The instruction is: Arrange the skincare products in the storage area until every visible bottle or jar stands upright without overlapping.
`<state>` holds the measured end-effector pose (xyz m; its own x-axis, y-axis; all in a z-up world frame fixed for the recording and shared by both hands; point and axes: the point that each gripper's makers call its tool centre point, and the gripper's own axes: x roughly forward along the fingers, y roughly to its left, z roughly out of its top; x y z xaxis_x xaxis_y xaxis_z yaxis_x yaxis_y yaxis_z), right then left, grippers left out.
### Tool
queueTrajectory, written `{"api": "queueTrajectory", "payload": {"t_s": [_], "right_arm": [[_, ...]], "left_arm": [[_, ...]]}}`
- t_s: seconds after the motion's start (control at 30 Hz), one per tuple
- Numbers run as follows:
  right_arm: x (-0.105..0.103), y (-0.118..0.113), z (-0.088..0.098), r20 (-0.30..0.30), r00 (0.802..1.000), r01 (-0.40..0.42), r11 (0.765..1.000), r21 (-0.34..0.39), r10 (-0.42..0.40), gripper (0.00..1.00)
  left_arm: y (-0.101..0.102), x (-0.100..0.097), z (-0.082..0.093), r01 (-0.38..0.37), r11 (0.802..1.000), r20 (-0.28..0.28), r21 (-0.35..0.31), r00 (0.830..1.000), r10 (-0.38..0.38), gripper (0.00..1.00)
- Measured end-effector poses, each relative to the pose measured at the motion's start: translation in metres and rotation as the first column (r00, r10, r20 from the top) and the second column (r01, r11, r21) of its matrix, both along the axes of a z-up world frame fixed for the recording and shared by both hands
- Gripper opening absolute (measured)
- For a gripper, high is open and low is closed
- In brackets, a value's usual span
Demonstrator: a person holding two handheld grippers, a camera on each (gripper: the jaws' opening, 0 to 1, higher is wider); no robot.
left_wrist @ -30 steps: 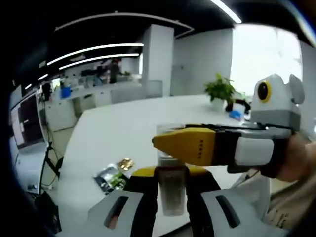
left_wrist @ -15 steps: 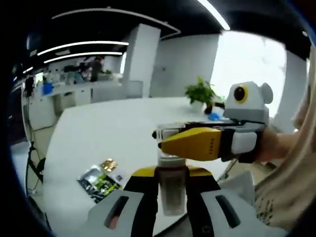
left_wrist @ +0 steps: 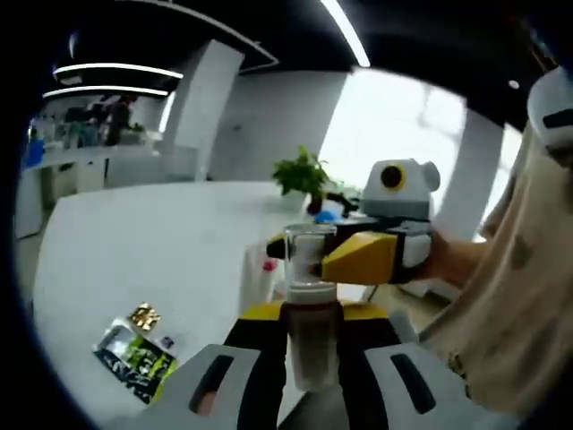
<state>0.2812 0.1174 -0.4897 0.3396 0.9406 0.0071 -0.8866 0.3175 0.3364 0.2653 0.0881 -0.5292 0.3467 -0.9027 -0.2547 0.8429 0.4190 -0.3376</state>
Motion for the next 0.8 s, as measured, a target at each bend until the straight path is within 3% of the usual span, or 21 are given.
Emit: {"api": "queueTrajectory", "payload": {"t_s": [0.23, 0.47, 0.57, 0.67, 0.8], "right_arm": [[-0.01, -0.01, 0.001, -0.021, 0.999, -0.046, 0.999, 0.005, 0.047, 0.22], [-0.004, -0.017, 0.004, 0.033, 0.999, 0.045, 0.998, -0.039, -0.043, 0.21], [0.0, -0.019, -0.005, 0.098, 0.991, 0.104, 0.987, -0.123, -0.093, 0.21], [-0.001, -0.019, -0.02, 0.192, 0.975, 0.159, 0.958, -0.241, -0.113, 0.21], [-0.001, -0.023, -0.034, 0.272, 0.953, 0.217, 0.923, -0.316, -0.131, 0.21]], "left_arm": [[-0.016, -0.011, 0.004, 0.155, 0.988, 0.035, -0.019, 0.987, -0.154, 0.17], [-0.026, -0.005, 0.007, 0.2, 0.979, 0.049, -0.045, 0.979, -0.198, 0.17], [-0.027, -0.001, -0.004, 0.199, 0.979, 0.095, 0.043, 0.975, -0.202, 0.17], [-0.032, 0.001, -0.021, 0.197, 0.971, 0.119, 0.136, 0.97, -0.214, 0.17], [-0.037, 0.003, -0.036, 0.189, 0.963, 0.141, 0.193, 0.966, -0.218, 0.18]]}}
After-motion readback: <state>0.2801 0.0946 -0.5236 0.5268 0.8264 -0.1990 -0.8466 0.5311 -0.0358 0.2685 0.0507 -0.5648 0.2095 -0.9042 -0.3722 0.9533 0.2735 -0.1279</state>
